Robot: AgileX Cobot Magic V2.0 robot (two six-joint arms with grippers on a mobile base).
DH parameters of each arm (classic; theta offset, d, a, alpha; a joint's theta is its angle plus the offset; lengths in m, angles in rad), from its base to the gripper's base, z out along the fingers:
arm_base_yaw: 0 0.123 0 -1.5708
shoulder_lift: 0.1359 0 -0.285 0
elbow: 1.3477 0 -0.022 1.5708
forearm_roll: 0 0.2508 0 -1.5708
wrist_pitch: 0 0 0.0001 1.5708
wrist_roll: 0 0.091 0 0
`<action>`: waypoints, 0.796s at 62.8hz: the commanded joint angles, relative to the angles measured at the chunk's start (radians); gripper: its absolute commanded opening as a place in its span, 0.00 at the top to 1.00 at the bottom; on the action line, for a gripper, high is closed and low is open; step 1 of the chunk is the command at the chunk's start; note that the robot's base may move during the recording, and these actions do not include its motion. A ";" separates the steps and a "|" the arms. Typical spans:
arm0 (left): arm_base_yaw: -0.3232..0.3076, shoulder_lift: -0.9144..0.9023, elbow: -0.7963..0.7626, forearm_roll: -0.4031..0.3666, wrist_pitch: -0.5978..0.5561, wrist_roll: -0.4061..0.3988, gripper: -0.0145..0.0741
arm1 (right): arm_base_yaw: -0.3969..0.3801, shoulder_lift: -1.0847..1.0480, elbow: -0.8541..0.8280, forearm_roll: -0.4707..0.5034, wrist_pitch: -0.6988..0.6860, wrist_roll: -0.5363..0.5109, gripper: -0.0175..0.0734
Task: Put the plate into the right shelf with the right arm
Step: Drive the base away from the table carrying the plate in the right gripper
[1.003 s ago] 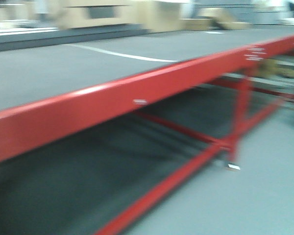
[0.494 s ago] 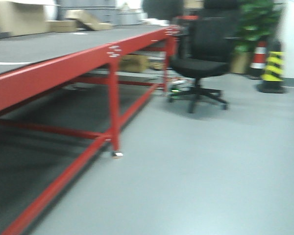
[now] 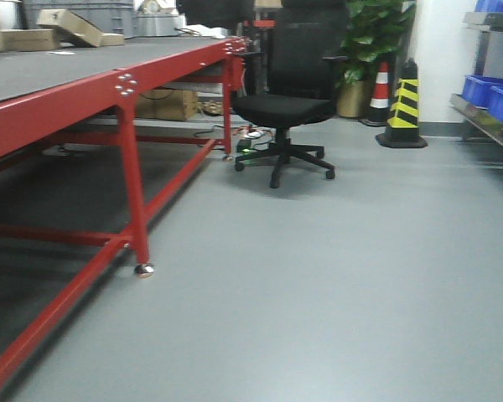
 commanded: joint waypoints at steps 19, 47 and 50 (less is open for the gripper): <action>-0.007 -0.004 0.010 -0.002 -0.085 -0.006 0.89 | -0.004 0.016 -0.030 0.000 -0.085 -0.005 0.74; -0.007 -0.004 0.010 -0.002 -0.085 -0.006 0.89 | -0.004 0.016 -0.030 0.000 -0.085 -0.005 0.74; -0.007 -0.004 0.010 -0.002 -0.085 -0.006 0.89 | -0.004 0.016 -0.030 0.000 -0.085 -0.005 0.74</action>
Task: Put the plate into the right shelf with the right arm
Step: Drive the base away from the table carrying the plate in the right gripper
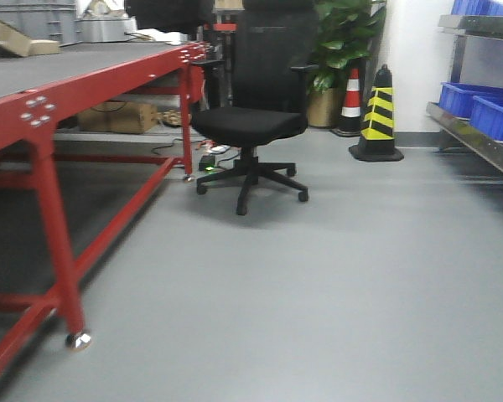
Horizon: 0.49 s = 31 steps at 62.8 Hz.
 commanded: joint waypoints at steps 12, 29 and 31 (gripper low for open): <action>-0.007 -0.004 0.010 -0.002 -0.085 -0.006 0.89 | -0.004 0.016 -0.030 0.000 -0.085 -0.005 0.74; -0.007 -0.004 0.010 -0.002 -0.085 -0.006 0.89 | -0.004 0.016 -0.030 0.000 -0.085 -0.005 0.74; -0.007 -0.004 0.010 -0.002 -0.085 -0.006 0.89 | -0.004 0.016 -0.030 0.000 -0.085 -0.005 0.74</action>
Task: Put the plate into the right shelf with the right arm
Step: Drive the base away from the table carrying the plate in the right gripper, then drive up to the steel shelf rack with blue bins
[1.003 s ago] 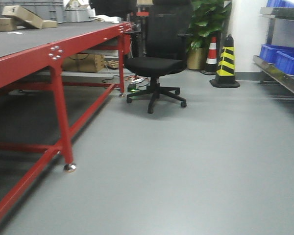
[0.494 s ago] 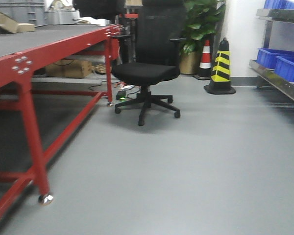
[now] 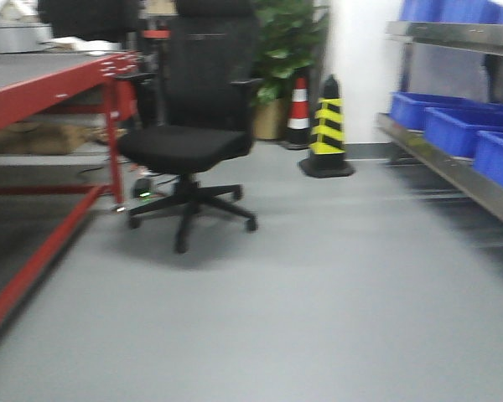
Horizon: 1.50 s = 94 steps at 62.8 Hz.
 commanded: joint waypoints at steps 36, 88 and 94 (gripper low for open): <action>-0.007 -0.004 0.010 -0.002 -0.085 -0.006 0.89 | -0.004 0.016 -0.030 0.000 -0.087 -0.005 0.74; -0.007 -0.004 0.010 -0.002 -0.085 -0.006 0.89 | -0.004 0.016 -0.030 0.000 -0.087 -0.005 0.74; -0.007 -0.004 0.010 -0.002 -0.085 -0.006 0.89 | -0.004 0.016 -0.030 0.000 -0.087 -0.005 0.74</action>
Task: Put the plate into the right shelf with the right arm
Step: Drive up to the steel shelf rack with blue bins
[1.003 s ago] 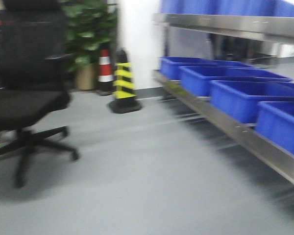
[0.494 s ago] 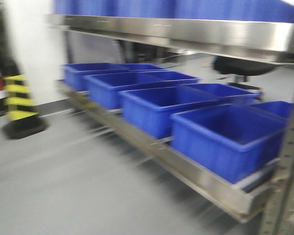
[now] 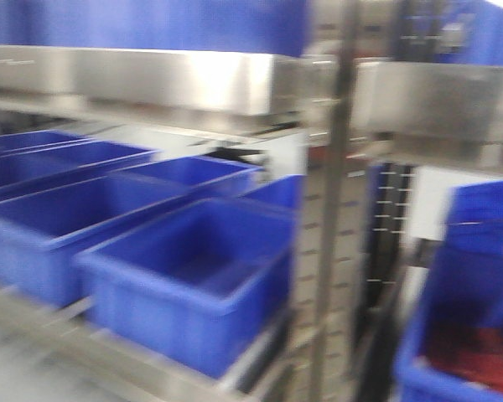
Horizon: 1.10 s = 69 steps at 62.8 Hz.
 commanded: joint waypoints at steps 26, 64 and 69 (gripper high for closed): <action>-0.007 -0.004 0.010 -0.002 -0.085 -0.006 0.89 | -0.004 0.016 -0.030 0.000 -0.086 -0.005 0.74; -0.007 -0.004 0.010 -0.002 -0.085 -0.006 0.89 | -0.004 0.016 -0.030 0.000 -0.086 -0.005 0.74; -0.007 -0.004 0.010 -0.002 -0.085 -0.006 0.89 | -0.004 0.016 -0.030 0.000 -0.086 -0.005 0.74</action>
